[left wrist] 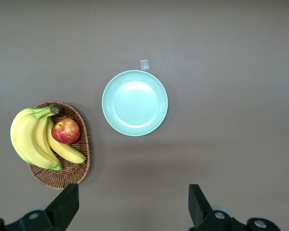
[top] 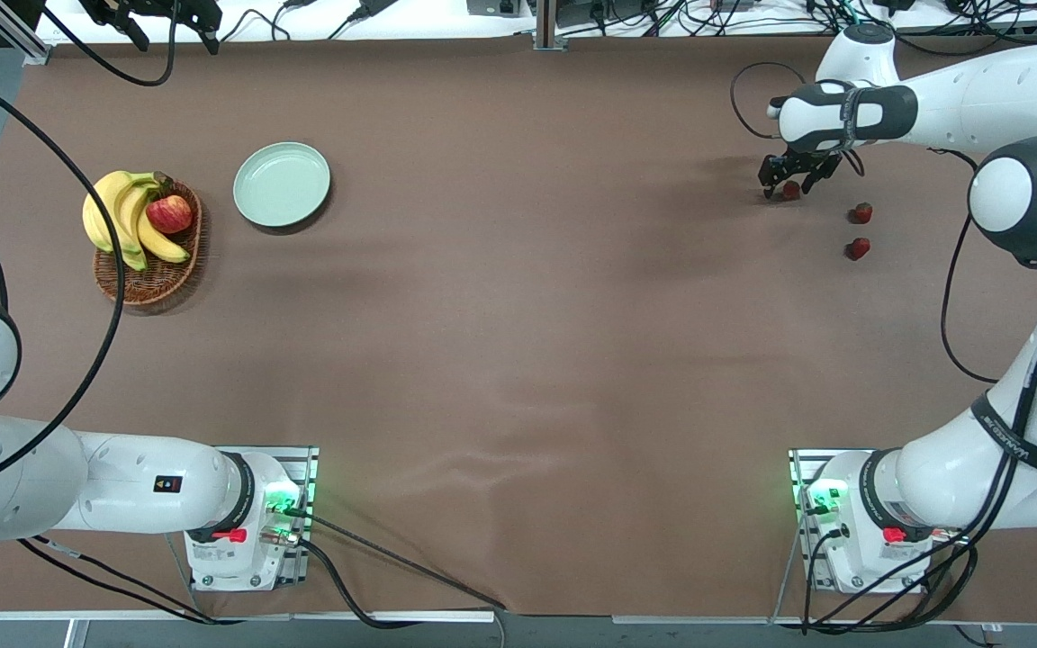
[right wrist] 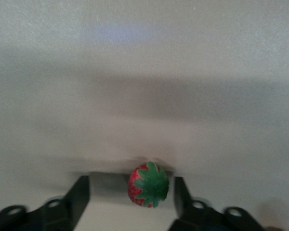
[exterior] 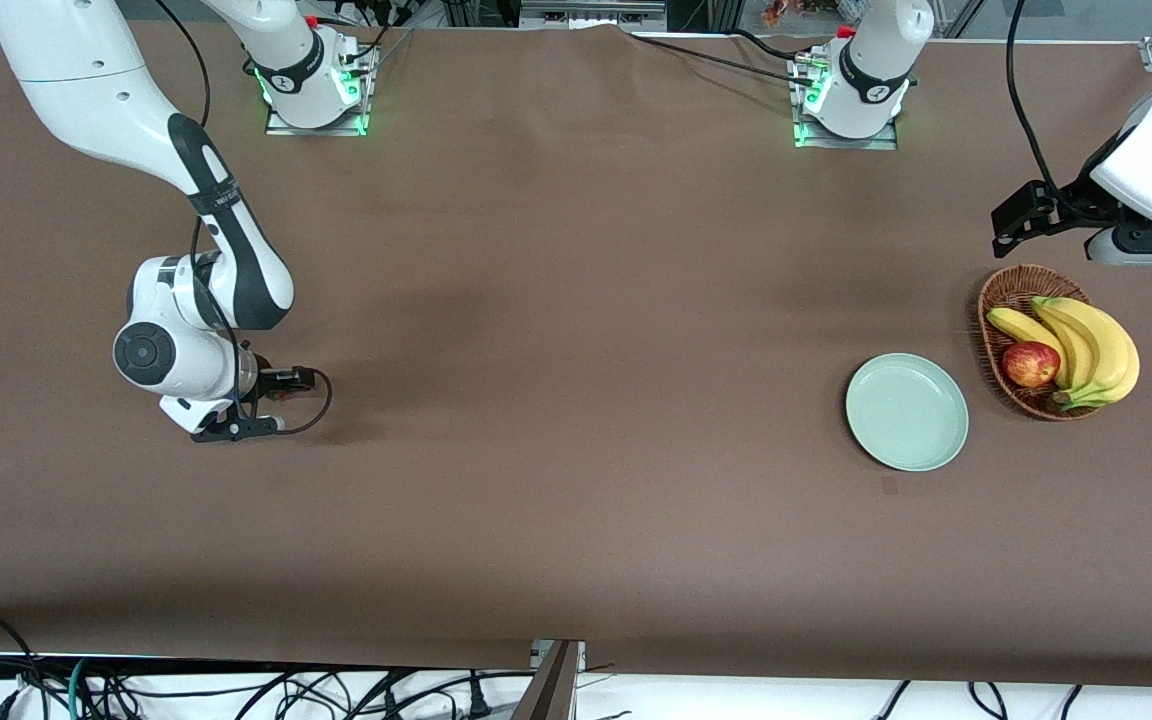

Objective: Collect all strawberries into plate
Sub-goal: 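Grasp one red strawberry with the right gripper, then carry the strawberry with the right gripper toward the table middle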

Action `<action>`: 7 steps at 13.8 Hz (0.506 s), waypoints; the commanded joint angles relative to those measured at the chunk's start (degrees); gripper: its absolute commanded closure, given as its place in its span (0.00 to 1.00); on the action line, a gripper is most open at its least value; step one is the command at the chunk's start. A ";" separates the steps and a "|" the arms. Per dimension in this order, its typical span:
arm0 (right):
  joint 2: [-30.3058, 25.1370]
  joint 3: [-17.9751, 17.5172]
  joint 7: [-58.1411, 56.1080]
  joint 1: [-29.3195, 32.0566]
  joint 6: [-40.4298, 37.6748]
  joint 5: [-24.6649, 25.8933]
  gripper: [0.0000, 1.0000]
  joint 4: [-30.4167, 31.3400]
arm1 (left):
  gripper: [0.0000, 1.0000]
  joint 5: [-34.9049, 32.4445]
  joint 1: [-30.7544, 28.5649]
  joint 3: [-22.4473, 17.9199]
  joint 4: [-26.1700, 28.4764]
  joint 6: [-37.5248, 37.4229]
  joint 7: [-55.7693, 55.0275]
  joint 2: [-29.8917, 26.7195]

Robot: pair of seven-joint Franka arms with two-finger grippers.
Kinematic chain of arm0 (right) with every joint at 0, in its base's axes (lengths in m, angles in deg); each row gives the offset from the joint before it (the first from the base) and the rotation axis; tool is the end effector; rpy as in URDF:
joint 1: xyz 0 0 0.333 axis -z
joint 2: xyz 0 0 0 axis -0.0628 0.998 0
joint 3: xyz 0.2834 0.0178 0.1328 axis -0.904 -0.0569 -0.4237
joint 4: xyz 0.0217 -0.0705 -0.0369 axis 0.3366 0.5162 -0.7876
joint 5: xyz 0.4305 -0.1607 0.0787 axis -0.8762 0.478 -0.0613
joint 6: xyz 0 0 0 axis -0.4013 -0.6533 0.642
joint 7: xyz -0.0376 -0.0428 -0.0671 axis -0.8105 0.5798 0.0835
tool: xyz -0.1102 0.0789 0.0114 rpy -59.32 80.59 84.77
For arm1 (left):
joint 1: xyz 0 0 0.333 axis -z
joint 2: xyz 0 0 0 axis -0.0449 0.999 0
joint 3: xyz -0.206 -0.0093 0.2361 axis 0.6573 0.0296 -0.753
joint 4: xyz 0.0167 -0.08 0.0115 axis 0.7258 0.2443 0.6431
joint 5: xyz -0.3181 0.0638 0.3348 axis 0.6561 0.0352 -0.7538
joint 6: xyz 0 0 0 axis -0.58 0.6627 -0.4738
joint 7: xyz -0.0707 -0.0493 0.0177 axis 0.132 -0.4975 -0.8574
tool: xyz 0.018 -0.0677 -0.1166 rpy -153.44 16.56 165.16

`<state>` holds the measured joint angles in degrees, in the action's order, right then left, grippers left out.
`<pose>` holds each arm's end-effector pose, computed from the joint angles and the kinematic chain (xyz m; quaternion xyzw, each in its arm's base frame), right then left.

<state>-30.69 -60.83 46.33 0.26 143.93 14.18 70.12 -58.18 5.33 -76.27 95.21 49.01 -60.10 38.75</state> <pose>0.6559 0.0420 0.0862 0.9949 0.0624 -0.0782 0.0117 0.6192 -0.0408 0.5713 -0.9997 0.0082 -0.0032 0.0222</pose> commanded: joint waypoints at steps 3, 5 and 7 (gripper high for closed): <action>-0.76 0.17 0.21 0.35 0.59 0.71 0.81 1.49 | 0.00 1.00 -0.38 0.15 -2.12 -1.48 1.27 0.99; -0.85 0.17 0.57 0.35 0.15 0.71 0.91 1.14 | 0.00 1.09 -0.38 0.15 -2.12 -1.48 1.27 0.99; -1.11 -0.01 0.40 -0.17 0.06 0.62 0.91 0.00 | 0.00 1.09 -0.38 0.15 -2.12 -1.48 1.36 0.99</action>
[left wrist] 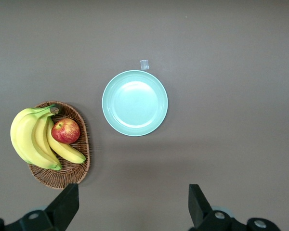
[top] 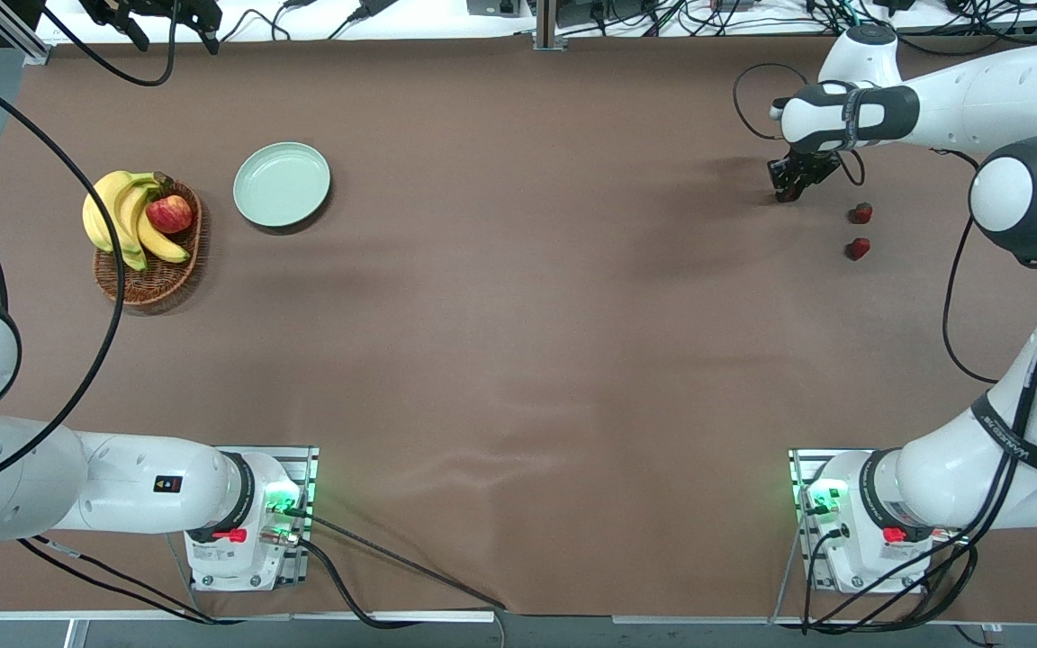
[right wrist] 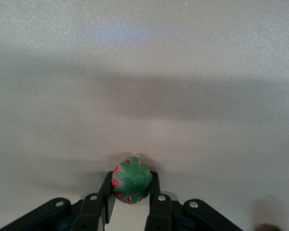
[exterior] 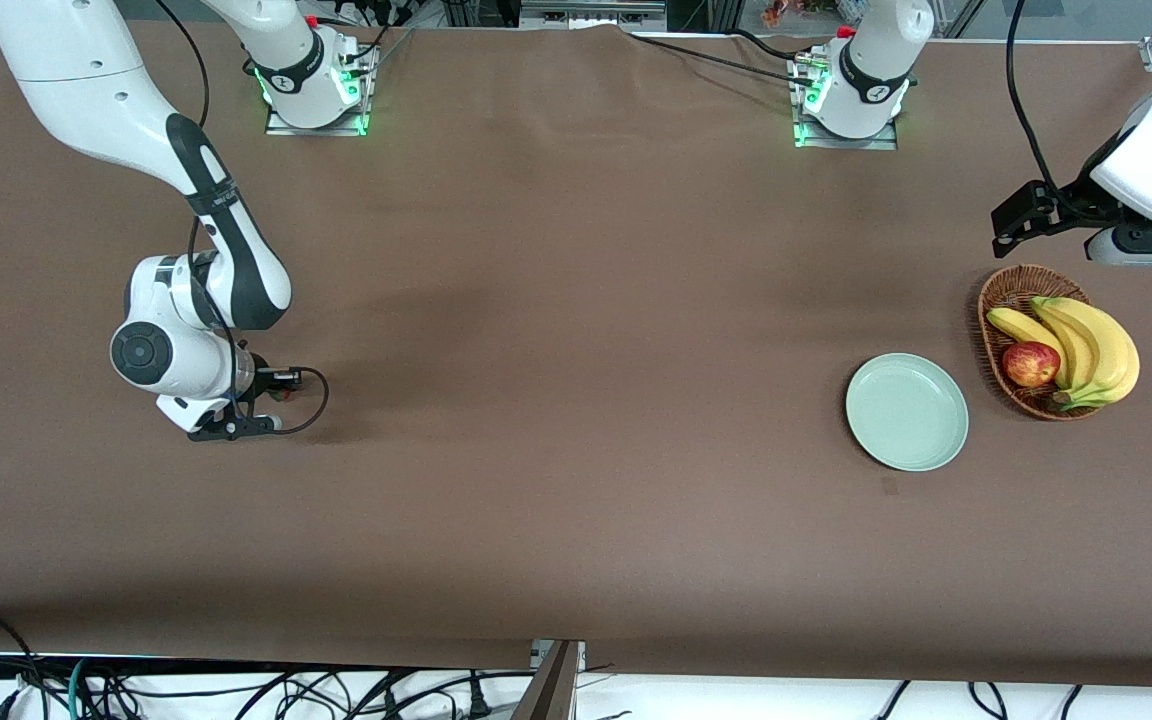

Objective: Collect all strawberries into plate
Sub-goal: 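Carry the strawberry with the right gripper toward the table middle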

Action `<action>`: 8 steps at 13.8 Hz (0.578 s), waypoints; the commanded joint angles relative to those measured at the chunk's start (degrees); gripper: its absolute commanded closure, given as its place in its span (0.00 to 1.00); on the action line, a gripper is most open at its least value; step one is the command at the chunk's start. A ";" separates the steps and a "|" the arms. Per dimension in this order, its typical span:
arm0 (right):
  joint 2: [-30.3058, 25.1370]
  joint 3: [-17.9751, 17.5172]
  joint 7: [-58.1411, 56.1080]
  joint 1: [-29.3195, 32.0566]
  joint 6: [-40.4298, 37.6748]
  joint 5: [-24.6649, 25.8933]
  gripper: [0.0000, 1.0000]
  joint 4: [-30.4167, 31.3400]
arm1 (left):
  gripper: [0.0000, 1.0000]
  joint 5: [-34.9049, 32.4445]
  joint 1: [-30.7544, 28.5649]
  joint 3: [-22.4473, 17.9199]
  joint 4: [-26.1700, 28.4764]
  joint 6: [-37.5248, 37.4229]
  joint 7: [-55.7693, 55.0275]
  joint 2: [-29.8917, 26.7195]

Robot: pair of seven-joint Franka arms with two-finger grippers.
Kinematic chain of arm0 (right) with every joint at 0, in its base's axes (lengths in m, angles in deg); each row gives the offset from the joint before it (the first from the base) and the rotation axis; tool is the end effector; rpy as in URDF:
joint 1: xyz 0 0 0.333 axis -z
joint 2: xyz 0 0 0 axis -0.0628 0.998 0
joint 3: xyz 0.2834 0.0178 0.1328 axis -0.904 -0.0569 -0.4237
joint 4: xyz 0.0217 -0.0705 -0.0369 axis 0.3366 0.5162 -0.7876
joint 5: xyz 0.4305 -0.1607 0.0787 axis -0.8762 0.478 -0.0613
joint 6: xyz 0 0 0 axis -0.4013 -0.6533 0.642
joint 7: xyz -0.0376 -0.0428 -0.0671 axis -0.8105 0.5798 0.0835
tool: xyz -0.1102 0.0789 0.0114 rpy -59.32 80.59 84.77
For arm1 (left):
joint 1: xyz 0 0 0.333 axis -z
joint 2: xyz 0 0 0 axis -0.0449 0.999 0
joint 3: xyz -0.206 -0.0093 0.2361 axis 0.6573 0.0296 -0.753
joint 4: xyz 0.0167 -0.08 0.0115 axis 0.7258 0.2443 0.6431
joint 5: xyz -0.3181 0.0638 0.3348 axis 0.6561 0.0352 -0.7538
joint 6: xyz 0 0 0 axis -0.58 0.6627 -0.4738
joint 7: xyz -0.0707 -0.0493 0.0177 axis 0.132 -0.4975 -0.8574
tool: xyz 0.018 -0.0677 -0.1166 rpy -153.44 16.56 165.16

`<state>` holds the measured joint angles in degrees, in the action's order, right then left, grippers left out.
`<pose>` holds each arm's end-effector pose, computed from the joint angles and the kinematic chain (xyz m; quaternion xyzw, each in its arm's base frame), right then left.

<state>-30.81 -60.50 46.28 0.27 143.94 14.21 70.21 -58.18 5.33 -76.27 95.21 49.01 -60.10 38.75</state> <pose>0.6559 0.0379 0.0869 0.9950 0.0604 -0.0779 0.0133 0.6192 -0.0408 0.5713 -0.9997 0.0082 -0.0032 0.0222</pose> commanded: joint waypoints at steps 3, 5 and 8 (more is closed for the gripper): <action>-1.25 -0.78 0.71 -4.29 -4.76 0.14 0.91 -5.96 | 0.00 1.09 -0.38 0.15 -2.12 -1.48 1.27 0.99; -0.47 -0.78 9.61 -10.17 -10.48 0.05 0.90 -12.11 | 0.00 1.00 -0.38 0.15 -2.12 -1.40 1.36 0.99; 2.52 -0.78 27.03 -19.40 -11.12 -0.30 0.90 -16.70 | 0.00 1.09 -0.38 0.15 -2.12 -1.48 1.28 0.99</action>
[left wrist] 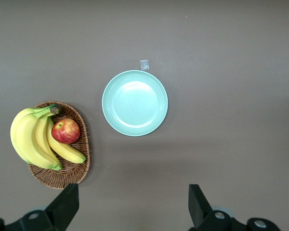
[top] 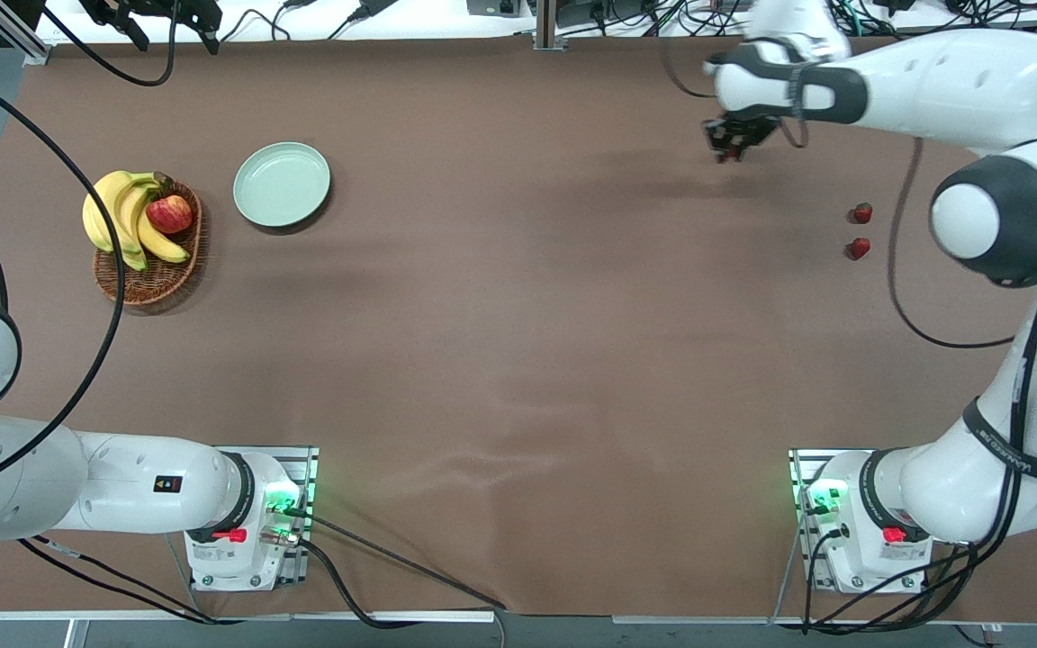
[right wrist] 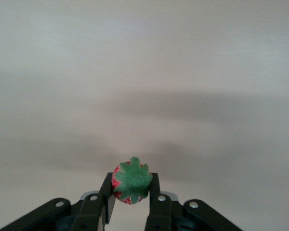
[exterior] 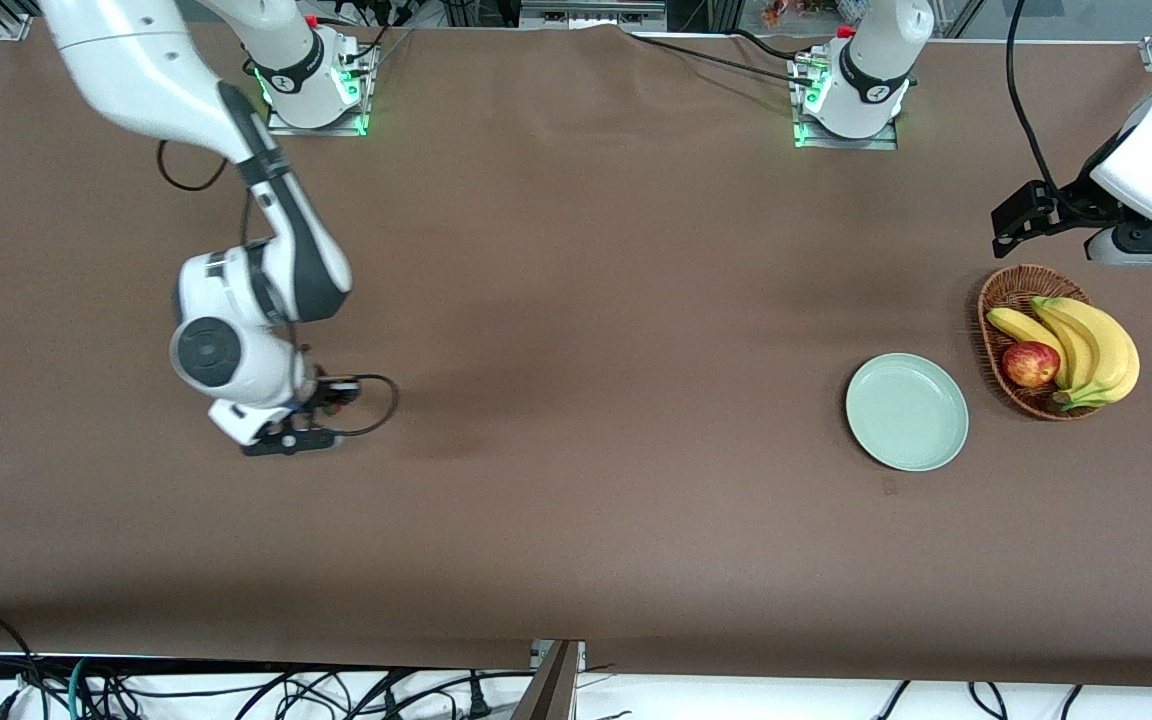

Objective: Collect all strawberries into plate
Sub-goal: 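Carry the strawberry with the right gripper toward the table middle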

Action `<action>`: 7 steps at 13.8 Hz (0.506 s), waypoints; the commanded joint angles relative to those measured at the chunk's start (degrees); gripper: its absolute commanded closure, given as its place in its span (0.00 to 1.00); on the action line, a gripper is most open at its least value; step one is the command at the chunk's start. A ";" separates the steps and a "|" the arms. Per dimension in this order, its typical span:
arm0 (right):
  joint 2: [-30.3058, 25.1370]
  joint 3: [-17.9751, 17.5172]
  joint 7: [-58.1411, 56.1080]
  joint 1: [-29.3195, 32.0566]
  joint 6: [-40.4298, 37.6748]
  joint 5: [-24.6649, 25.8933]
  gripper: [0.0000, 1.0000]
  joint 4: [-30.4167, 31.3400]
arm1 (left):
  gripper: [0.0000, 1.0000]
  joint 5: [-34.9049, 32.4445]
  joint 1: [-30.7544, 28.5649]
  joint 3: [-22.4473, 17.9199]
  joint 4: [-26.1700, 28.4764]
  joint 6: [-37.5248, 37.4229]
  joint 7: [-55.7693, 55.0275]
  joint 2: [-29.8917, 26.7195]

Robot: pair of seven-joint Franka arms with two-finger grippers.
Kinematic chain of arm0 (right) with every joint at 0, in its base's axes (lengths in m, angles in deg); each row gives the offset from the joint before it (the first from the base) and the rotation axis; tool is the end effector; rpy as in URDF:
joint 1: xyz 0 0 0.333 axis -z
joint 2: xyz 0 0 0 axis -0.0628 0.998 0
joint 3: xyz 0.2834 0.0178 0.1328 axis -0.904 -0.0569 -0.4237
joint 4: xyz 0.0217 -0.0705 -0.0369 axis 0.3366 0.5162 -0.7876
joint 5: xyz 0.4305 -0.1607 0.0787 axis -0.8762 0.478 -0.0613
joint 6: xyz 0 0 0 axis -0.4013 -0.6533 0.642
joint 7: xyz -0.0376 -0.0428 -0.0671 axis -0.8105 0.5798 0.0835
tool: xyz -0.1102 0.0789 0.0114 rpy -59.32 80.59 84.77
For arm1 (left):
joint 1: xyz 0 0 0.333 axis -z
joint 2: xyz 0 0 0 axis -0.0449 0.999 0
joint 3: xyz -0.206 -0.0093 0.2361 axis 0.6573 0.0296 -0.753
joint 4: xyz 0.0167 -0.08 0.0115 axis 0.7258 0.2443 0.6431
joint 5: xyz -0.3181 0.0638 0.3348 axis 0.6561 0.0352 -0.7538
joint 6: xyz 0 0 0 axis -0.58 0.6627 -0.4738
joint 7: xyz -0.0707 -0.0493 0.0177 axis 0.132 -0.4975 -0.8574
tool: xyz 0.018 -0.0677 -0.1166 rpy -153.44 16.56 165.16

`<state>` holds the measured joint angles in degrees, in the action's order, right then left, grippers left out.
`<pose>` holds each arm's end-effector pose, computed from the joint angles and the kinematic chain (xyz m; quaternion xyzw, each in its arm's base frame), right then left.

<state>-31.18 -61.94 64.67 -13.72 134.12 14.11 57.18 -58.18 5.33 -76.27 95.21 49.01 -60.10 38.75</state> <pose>0.6895 0.2320 0.1819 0.9984 0.0296 -0.0424 0.0209 0.6192 -0.0408 0.5713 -0.9997 0.0082 -0.0032 0.0222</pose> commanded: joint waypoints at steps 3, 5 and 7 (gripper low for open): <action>7.62 0.66 24.64 -14.73 -0.25 -6.41 0.89 -10.67 | 0.00 1.00 -0.38 0.15 -2.12 -1.48 1.36 0.99; 11.75 0.66 32.22 -19.58 1.59 -8.19 0.89 -17.09 | 0.00 1.09 -0.38 0.15 -2.12 -1.48 1.36 0.99; 14.40 0.57 36.54 -23.79 4.84 -8.28 0.89 -20.36 | 0.00 1.09 -0.38 0.15 -2.12 -1.48 1.36 0.99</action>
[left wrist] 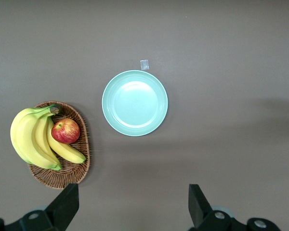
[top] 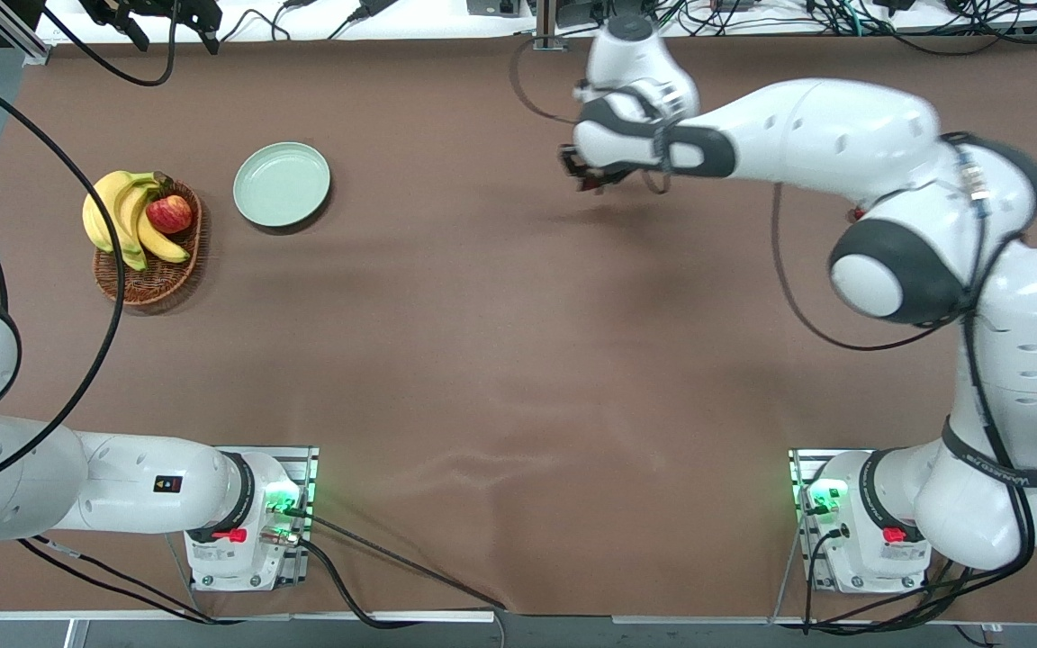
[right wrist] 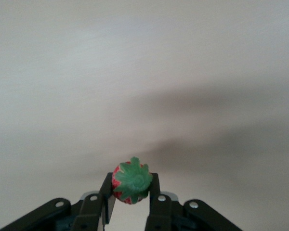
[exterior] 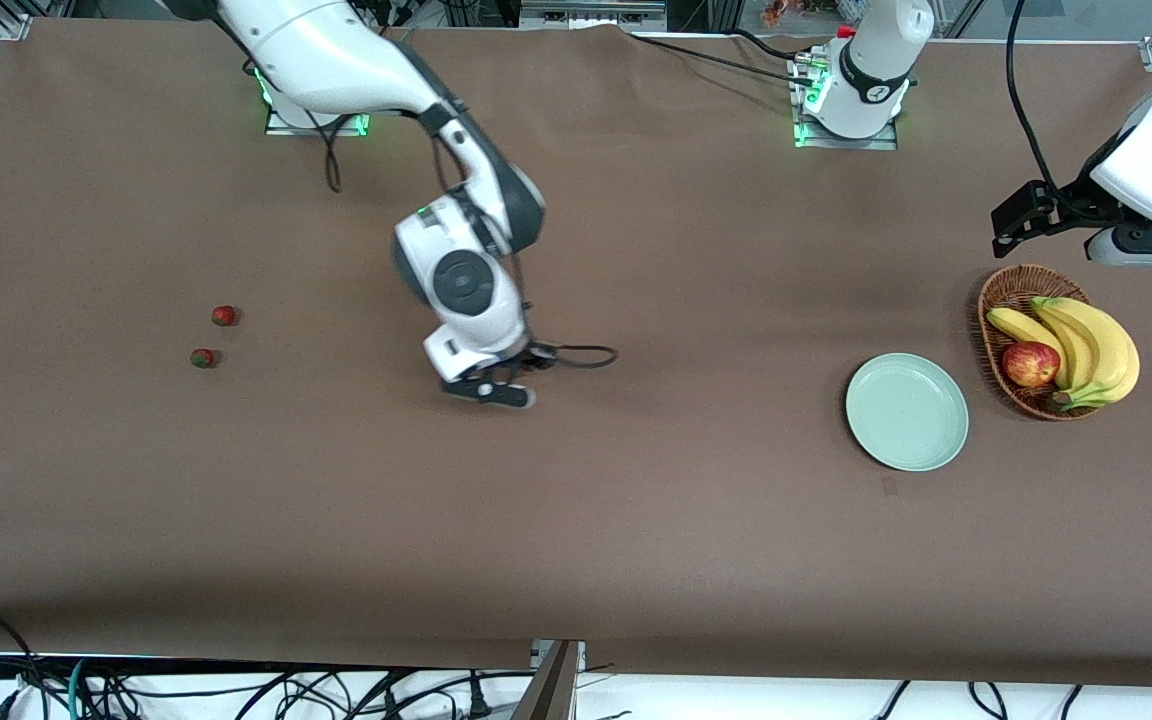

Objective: Collect all strawberries into plate
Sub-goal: 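Carry the strawberry with the right gripper toward the table middle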

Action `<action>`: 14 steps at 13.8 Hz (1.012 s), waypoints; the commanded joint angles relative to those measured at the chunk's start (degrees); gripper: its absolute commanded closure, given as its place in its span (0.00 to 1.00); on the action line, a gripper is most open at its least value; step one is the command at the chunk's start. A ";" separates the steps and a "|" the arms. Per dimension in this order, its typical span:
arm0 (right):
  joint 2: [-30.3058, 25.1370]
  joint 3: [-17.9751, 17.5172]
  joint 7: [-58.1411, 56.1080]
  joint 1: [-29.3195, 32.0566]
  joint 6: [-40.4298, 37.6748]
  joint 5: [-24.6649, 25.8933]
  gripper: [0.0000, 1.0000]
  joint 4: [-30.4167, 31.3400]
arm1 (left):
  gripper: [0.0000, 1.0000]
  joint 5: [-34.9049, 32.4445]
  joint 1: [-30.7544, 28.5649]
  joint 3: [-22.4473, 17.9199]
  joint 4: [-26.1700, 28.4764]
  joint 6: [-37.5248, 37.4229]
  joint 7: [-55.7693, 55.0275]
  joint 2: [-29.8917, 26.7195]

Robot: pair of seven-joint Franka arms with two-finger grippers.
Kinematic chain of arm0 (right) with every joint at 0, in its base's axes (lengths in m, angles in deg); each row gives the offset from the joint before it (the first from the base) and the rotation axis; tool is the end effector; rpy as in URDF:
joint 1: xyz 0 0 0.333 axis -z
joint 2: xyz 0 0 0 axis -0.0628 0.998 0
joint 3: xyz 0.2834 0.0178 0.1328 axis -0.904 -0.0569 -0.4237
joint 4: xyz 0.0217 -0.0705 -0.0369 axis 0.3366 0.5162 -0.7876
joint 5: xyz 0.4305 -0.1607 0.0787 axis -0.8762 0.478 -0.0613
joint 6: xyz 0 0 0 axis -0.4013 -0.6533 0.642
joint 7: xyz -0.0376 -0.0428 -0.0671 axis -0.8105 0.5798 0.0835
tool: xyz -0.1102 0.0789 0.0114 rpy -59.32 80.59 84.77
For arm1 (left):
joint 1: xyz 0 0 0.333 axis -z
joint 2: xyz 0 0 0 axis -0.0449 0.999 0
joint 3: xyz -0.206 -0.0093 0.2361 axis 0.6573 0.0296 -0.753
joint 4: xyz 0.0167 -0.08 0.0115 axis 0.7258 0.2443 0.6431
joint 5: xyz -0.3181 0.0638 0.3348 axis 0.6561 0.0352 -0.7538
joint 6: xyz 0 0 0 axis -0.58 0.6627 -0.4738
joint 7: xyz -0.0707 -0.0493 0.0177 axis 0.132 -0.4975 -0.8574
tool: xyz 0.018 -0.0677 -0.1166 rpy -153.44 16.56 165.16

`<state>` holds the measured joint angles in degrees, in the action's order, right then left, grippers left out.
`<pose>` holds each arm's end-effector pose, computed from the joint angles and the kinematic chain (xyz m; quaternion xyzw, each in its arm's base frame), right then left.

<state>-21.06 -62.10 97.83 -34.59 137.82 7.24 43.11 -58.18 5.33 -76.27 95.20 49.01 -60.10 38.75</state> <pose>0.6087 0.5105 0.1763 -0.9924 0.1134 0.0170 0.0453 0.6192 -0.0408 0.5714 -0.9997 0.0082 -0.0033 0.0222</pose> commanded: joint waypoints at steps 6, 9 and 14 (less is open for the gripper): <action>8.24 -5.06 5.14 -8.65 14.15 -1.41 0.89 -7.01 | 0.00 1.08 -0.38 0.14 -2.10 -1.48 1.36 0.99; 8.42 -5.15 5.41 -10.76 14.34 -1.41 0.88 -7.01 | 0.00 1.00 -0.38 0.14 -2.10 -1.48 1.36 0.99; 7.98 -5.50 5.67 -11.12 13.64 -1.41 0.00 -8.41 | 0.00 1.09 -0.38 0.06 -2.10 -1.48 1.36 0.99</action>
<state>-13.45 -67.37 103.37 -46.07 152.22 6.73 37.12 -58.18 5.33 -76.27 95.19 49.00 -60.10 38.75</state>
